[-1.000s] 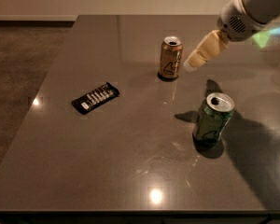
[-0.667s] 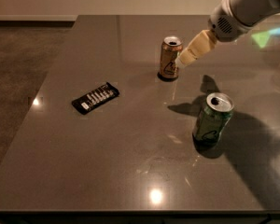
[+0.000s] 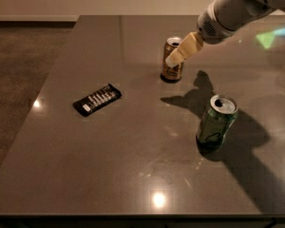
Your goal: Knock orange can over
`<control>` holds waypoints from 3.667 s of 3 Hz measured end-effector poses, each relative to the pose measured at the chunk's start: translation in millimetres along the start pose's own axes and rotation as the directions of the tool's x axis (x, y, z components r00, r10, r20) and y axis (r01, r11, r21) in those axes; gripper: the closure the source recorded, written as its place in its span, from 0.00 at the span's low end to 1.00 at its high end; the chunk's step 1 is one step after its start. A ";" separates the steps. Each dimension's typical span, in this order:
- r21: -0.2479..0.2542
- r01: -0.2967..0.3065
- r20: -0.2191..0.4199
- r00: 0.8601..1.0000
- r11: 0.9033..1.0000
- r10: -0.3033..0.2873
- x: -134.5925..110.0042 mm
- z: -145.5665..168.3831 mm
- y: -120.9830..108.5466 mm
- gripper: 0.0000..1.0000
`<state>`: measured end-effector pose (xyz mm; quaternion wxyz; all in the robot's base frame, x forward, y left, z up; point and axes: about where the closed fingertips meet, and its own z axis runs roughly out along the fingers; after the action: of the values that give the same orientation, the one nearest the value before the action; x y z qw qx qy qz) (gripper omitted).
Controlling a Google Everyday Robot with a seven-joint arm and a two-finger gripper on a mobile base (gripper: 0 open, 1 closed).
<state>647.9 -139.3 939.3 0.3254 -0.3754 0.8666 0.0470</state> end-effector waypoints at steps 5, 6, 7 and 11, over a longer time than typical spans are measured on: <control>-0.107 -0.014 0.073 0.997 0.994 0.022 -18.2 53.8 2.9 0.41; -0.128 -0.013 0.105 0.994 0.992 0.027 -20.1 50.4 3.7 0.64; -0.155 0.007 0.135 0.991 0.988 0.015 -21.5 34.9 1.6 0.87; -0.223 0.347 -0.168 0.907 0.911 -0.387 -16.0 -10.1 26.8 1.00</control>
Offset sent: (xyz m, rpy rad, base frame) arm 0.0314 0.0281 -0.0247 0.0192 -0.0103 0.0394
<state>632.4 -113.6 952.4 0.1989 -0.5641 0.8009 0.0264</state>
